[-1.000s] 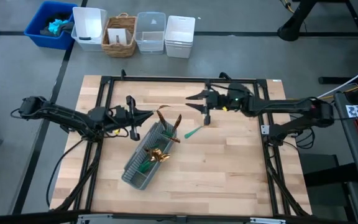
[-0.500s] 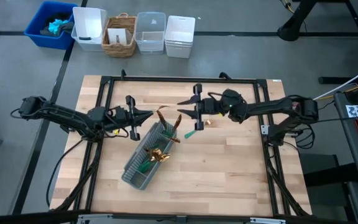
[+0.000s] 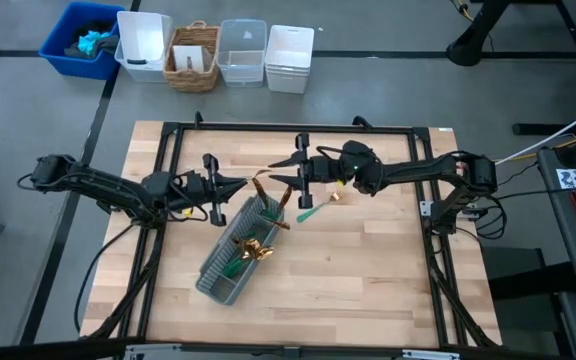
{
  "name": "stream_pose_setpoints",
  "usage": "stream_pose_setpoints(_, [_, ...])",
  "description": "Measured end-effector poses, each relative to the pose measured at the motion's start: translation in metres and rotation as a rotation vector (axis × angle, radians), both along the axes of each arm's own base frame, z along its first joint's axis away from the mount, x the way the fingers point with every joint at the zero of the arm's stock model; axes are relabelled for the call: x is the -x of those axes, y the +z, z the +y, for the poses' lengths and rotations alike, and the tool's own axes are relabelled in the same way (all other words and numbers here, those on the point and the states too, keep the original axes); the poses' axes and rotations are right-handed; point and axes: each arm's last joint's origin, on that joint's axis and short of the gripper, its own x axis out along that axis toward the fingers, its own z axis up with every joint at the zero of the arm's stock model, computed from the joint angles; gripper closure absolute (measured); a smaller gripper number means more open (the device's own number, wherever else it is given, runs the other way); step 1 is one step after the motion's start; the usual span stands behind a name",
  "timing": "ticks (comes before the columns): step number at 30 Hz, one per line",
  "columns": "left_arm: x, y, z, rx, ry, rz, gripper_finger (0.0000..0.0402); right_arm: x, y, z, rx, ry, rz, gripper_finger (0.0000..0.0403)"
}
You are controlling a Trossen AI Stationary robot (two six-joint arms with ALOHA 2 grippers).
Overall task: Sort silverware
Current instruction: Put the green fork into the silverware basket
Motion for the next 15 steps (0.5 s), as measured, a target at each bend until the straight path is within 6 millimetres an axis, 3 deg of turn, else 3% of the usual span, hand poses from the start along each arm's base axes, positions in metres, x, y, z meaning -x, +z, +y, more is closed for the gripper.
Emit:
stream_pose_setpoints(3, [0.0, 0.0001, 0.0, -0.006, 0.0, 0.0, 0.0401, -0.002, 0.0008, -0.0002, -0.003, 0.0, 0.029, 0.0314])
stream_pose_setpoints(9, [-0.0008, -0.001, -0.0002, -0.017, 0.003, 0.01, 0.0401, -0.0023, 0.0005, -0.0006, 0.024, -0.018, 0.032, 0.0391])
stream_pose_setpoints(15, [-0.0023, -0.0033, -0.0005, 0.001, -0.006, 0.025, 0.0381, -0.0025, 0.0001, -0.0003, 0.04, -0.021, 0.033, 0.0394])
